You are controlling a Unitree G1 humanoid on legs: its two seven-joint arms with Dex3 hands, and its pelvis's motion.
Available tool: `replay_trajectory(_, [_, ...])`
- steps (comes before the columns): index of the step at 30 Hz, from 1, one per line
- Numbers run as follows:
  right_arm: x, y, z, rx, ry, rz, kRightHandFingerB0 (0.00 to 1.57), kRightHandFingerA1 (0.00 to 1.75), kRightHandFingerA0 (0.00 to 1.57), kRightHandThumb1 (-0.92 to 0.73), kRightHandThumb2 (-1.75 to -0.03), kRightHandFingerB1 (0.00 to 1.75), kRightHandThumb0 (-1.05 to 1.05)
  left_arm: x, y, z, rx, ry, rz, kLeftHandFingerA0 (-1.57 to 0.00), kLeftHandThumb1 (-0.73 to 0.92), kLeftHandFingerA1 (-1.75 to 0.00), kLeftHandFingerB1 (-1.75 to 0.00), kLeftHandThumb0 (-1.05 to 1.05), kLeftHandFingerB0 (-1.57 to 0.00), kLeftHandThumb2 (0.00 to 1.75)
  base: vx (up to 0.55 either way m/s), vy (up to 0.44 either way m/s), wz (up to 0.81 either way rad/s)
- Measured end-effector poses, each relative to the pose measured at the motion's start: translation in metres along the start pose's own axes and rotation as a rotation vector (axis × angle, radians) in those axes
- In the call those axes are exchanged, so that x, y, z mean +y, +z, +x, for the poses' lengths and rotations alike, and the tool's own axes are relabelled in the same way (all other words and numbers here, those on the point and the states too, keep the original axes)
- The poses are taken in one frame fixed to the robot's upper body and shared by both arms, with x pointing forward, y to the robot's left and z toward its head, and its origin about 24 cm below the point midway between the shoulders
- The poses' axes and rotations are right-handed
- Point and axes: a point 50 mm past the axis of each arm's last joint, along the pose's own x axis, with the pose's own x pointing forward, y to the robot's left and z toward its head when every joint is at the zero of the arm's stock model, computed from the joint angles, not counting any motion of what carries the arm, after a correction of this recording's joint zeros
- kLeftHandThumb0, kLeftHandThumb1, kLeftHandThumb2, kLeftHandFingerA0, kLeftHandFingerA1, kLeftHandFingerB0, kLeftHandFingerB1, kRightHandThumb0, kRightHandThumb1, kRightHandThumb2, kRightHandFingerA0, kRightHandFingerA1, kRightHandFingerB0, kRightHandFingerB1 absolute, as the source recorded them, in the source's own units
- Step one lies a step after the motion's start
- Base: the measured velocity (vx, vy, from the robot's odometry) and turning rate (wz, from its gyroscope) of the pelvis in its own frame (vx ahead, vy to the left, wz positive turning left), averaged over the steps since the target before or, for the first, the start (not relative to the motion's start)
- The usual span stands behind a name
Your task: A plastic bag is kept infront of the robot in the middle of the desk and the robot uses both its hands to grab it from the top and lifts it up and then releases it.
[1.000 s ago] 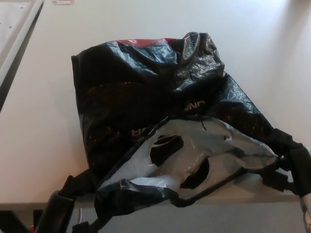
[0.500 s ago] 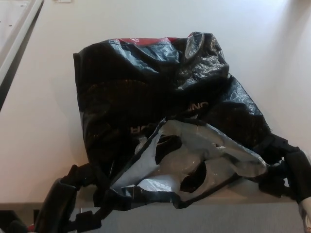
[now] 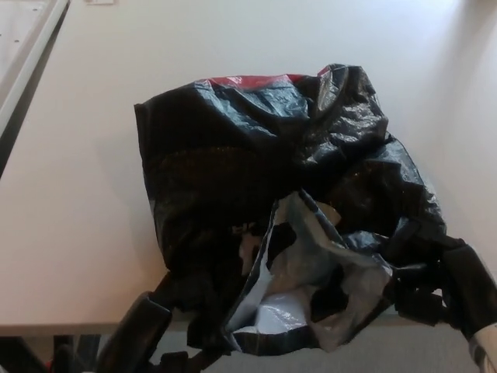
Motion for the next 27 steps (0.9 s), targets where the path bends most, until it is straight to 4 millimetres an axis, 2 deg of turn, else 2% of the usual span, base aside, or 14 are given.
replay_trajectory(1, [0.0, 0.001, -0.001, -0.002, -0.002, 0.005, 0.57, 1.75, 0.77, -0.68, -0.54, 1.68, -0.34, -0.001, 0.0, 0.001, -0.006, -0.007, 0.009, -1.06, 0.58, -1.36, -1.26, -0.3, -0.95, 0.88, 0.0, 0.0, 0.0])
replay_trajectory(2, [0.0, 0.002, -0.001, -0.006, -0.004, 0.008, 0.56, 1.74, 0.78, -0.73, -0.55, 1.66, -0.37, -0.002, 0.0, 0.001, -0.011, -0.016, 0.016, -1.09, 0.57, -1.35, -1.2, -0.3, -0.97, 0.9, 0.0, 0.0, 0.0])
replay_trajectory(3, [0.0, 0.002, -0.001, -0.008, -0.007, 0.011, 0.85, 1.39, 1.1, -0.48, -0.8, 1.27, -0.42, -0.002, 0.0, 0.002, -0.014, -0.023, 0.019, -1.11, 0.56, -1.35, -1.21, -0.31, -0.99, 0.89, 0.0, 0.0, 0.0])
replay_trajectory(4, [0.0, 0.003, -0.002, -0.012, -0.01, 0.017, 0.85, 1.39, 1.1, -0.48, -0.8, 1.27, -0.42, -0.003, -0.001, 0.003, -0.019, -0.031, 0.024, -1.11, 0.56, -1.35, -1.21, -0.31, -0.99, 0.89, 0.0, 0.0, 0.0])
replay_trajectory(5, [0.0, 0.004, -0.003, -0.016, -0.014, 0.022, 0.85, 1.39, 1.09, -0.47, -0.8, 1.28, -0.42, -0.003, -0.002, 0.004, -0.025, -0.037, 0.027, -0.85, 0.7, -1.66, -1.46, -0.26, -0.89, 0.62, 0.0, 0.0, 0.0])
replay_trajectory(9, [0.001, 0.01, -0.006, -0.042, -0.019, 0.035, 0.84, 1.37, 1.06, -0.48, -0.79, 1.27, -0.41, -0.003, -0.001, 0.005, -0.042, -0.046, 0.031, -0.8, 0.69, -1.73, -1.61, -0.28, -0.79, 0.6, 0.0, 0.0, 0.0])
replay_trajectory(10, [0.002, 0.014, -0.007, -0.055, -0.019, 0.038, 0.51, 1.75, 0.7, -0.71, -0.49, 1.67, -0.34, -0.004, -0.001, 0.005, -0.049, -0.046, 0.032, -1.08, 0.53, -1.4, -1.35, -0.4, -0.99, 0.83, 0.0, 0.0, 0.0])
replay_trajectory(17, [0.003, 0.042, -0.011, -0.167, -0.009, 0.065, 0.48, 1.75, 0.66, -0.7, -0.5, 1.66, -0.34, 0.0, 0.011, 0.014, -0.134, -0.031, 0.035, -1.05, 0.57, -1.42, -1.34, -0.37, -0.93, 0.82, 0.0, 0.0, 0.0])
replay_trajectory(18, [0.002, 0.05, -0.011, -0.202, -0.007, 0.063, 0.48, 1.75, 0.66, -0.7, -0.5, 1.66, -0.34, 0.005, 0.018, 0.017, -0.167, -0.014, 0.044, -1.05, 0.57, -1.42, -1.34, -0.37, -0.93, 0.82, 0.0, 0.0, 0.0])
replay_trajectory(19, [0.001, 0.059, -0.011, -0.239, -0.006, 0.057, 0.5, 1.71, 0.68, -0.69, -0.53, 1.63, -0.37, 0.011, 0.026, 0.021, -0.204, 0.005, 0.053, -0.75, 0.74, -1.71, -1.58, -0.21, -0.71, 0.59, 0.0, 0.0, 0.0])
replay_trajectory(24, [-0.005, 0.103, -0.009, -0.408, -0.004, 0.036, 0.5, 1.75, 0.67, -0.69, -0.52, 1.64, -0.32, 0.035, 0.068, 0.036, -0.395, 0.078, 0.102, -0.73, 0.74, -1.75, -1.68, -0.19, -0.66, 0.57, 0.0, 0.0, 0.0])
replay_trajectory(25, [-0.007, 0.112, -0.009, -0.438, -0.002, 0.035, 0.51, 1.75, 0.67, -0.68, -0.53, 1.64, -0.26, 0.039, 0.077, 0.037, -0.438, 0.092, 0.112, -1.09, 0.54, -1.42, -1.34, -0.26, -0.97, 0.82, 0.0, 0.0, 0.0])
replay_trajectory(26, [-0.008, 0.12, -0.009, -0.47, -0.001, 0.033, 0.82, 1.43, 1.08, -0.49, -0.77, 1.29, -0.36, 0.043, 0.087, 0.039, -0.48, 0.106, 0.123, -1.1, 0.52, -1.4, -1.33, -0.25, -1.0, 0.82, 0.0, 0.0, 0.0])
replay_trajectory(27, [-0.01, 0.136, -0.009, -0.526, 0.003, 0.027, 0.83, 1.43, 1.09, -0.48, -0.78, 1.29, -0.34, 0.05, 0.104, 0.042, -0.553, 0.127, 0.143, -1.13, 0.5, -1.4, -1.29, -0.25, -0.99, 0.82, 0.0, 0.0, 0.0])
